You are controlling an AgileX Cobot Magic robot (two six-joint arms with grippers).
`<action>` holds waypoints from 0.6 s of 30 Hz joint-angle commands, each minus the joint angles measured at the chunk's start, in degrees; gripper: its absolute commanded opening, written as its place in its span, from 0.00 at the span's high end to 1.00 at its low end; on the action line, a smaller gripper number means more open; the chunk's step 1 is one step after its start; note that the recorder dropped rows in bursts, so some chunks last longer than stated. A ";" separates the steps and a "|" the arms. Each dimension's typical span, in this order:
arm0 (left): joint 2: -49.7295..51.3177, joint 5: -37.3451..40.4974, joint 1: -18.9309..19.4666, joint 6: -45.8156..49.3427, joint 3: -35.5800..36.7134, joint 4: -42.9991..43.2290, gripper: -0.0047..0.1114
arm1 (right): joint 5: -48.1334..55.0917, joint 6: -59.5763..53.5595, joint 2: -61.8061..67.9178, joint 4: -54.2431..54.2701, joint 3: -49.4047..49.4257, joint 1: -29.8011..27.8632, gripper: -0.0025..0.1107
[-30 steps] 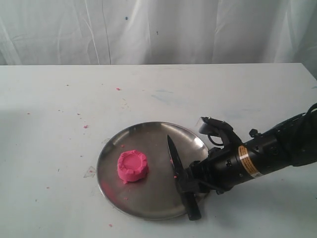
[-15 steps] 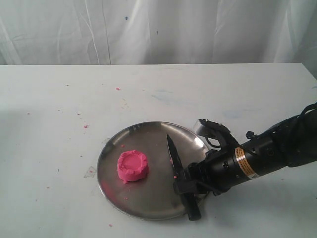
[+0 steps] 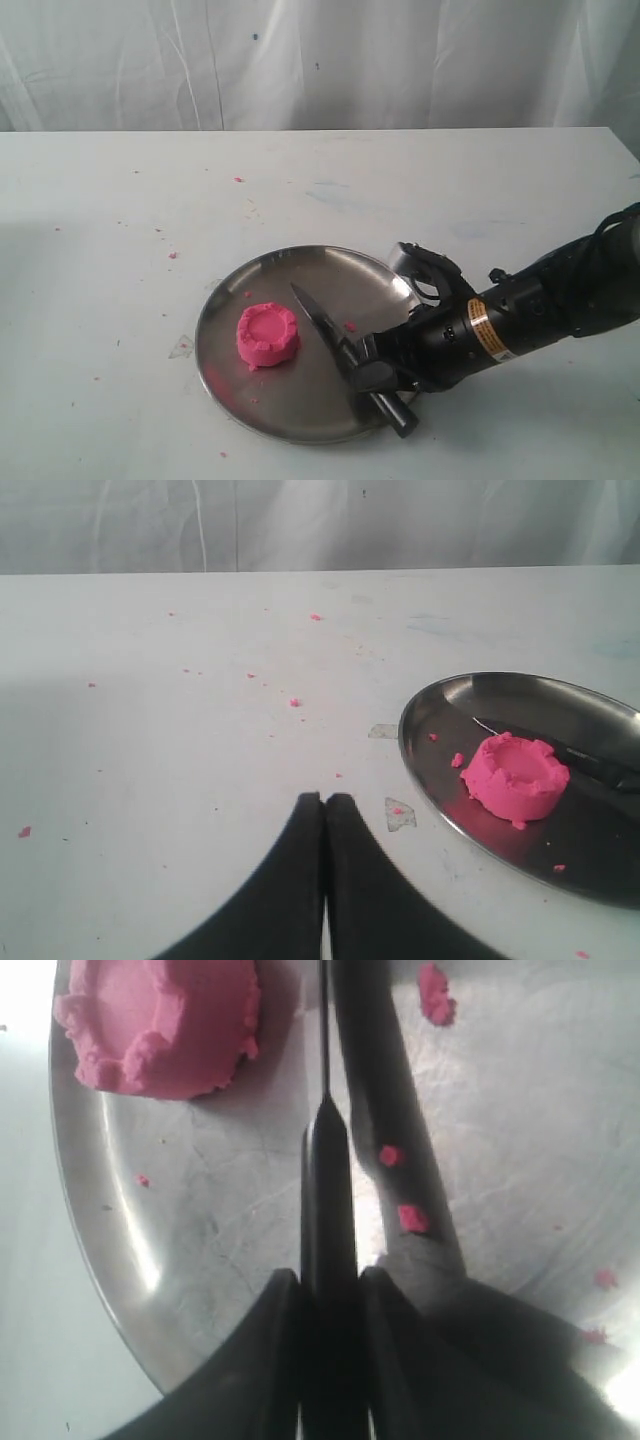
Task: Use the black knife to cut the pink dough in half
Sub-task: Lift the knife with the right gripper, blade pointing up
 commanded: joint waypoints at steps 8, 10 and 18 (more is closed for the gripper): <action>-0.28 -0.08 -0.40 0.00 0.16 -0.10 0.96 | 3.05 -0.08 -10.03 -1.47 -0.81 -1.06 0.90; -0.28 -0.08 -0.40 0.00 0.16 -0.10 0.96 | 2.73 -0.08 -13.88 -1.47 -0.69 -1.06 0.90; -0.28 -0.08 -0.40 0.00 0.16 -0.10 0.96 | 3.47 -11.58 -28.05 -1.47 1.31 0.51 0.90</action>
